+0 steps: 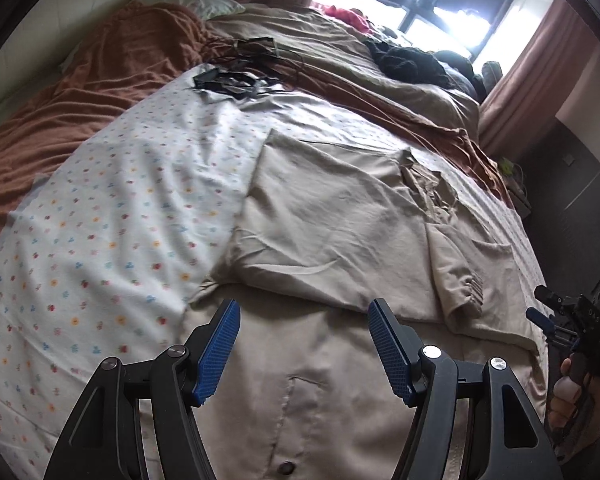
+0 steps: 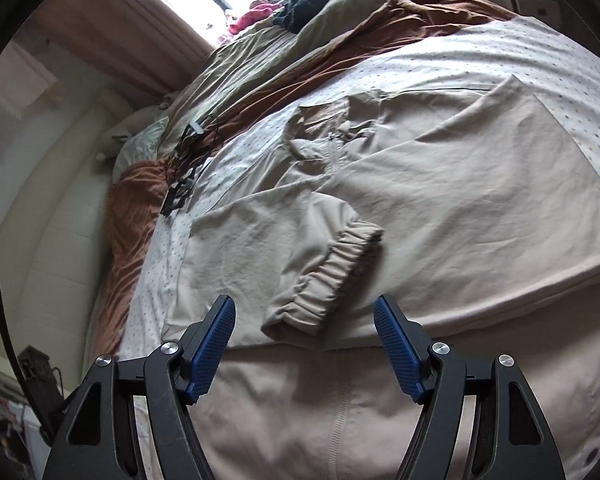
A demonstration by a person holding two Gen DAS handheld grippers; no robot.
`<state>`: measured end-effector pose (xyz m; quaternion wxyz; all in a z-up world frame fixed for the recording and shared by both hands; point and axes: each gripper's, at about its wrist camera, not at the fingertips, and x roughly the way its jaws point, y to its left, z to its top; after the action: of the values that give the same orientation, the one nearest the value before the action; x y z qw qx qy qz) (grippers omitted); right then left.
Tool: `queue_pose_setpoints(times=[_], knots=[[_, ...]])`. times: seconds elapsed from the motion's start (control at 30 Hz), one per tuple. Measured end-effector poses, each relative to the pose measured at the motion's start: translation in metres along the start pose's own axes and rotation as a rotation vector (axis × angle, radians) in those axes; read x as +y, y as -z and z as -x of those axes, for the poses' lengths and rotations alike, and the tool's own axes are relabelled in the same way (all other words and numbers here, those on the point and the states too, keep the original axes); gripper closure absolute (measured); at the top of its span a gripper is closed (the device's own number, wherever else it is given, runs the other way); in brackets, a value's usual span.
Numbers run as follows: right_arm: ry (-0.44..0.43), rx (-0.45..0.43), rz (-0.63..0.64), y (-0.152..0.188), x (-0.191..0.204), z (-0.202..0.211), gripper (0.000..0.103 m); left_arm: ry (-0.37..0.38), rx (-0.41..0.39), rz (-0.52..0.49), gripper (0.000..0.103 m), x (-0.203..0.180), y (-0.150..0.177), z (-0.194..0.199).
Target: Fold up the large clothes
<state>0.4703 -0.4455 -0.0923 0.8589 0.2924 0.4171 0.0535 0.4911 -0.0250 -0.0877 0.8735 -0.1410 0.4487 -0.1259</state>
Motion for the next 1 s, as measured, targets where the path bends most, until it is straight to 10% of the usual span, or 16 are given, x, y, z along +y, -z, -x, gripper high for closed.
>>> queue_pose_setpoints(times=[0.6,1.0], knots=[[0.102,-0.060,-0.283,-0.018,-0.155,0.063,0.031,0.089,0.167,-0.296,0.035,-0.207,0.019,-0.106],[0.096,-0.003,-0.538,-0.009,-0.236,0.056,0.031,-0.067,0.248,-0.420,0.035,-0.247,0.031,-0.181]])
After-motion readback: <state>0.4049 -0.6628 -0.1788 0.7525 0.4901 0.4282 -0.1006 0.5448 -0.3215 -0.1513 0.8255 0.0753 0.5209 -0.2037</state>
